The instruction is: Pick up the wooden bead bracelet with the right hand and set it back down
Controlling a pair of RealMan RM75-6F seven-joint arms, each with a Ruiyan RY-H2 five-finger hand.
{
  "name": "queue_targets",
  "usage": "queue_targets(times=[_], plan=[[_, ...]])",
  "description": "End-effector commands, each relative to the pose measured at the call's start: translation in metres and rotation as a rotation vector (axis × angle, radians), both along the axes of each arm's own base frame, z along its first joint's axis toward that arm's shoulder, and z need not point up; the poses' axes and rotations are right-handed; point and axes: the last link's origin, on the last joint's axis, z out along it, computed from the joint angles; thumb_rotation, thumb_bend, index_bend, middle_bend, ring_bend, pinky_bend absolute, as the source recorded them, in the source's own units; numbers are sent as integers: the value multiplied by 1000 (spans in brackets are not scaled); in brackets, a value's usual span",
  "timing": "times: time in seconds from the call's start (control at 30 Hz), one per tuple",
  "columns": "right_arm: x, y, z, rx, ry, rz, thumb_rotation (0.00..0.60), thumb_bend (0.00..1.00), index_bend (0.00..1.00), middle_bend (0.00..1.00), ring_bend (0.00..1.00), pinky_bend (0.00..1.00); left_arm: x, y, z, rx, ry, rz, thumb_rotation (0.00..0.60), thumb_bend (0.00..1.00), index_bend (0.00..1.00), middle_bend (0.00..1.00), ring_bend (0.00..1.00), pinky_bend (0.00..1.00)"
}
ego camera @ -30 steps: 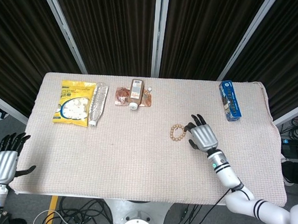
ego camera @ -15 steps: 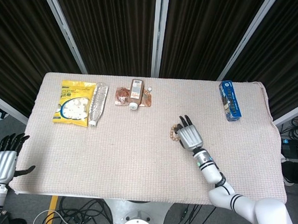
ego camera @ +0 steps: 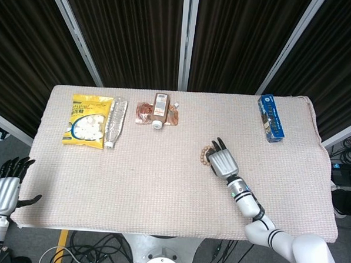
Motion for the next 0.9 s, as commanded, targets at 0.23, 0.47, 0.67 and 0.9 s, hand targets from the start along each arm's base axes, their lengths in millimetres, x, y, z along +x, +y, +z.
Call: queue_targets(times=[0.23,0.47,0.67,0.9], plan=[[1,2,28,-51,-258,-83,600,510,642,487,194,0,1,2,0,-2,0,-8,600,0,149,80,0,0],[2,14,80,149,-838,-486,600,508,645,491,197,0,3,3,-1,-6,-1,-14,600,0,149,80,0,0],[12,38,115,446,-1313,-921,600,507,644,491,197,0,6,4,-3,-15,0,-21,600,0,149,80,0,0],[17,65,123,622,-1706,-1152,600,521,610,491,192,0,11,7,-4,-27,3,-33,600,0,149,80,0,0]])
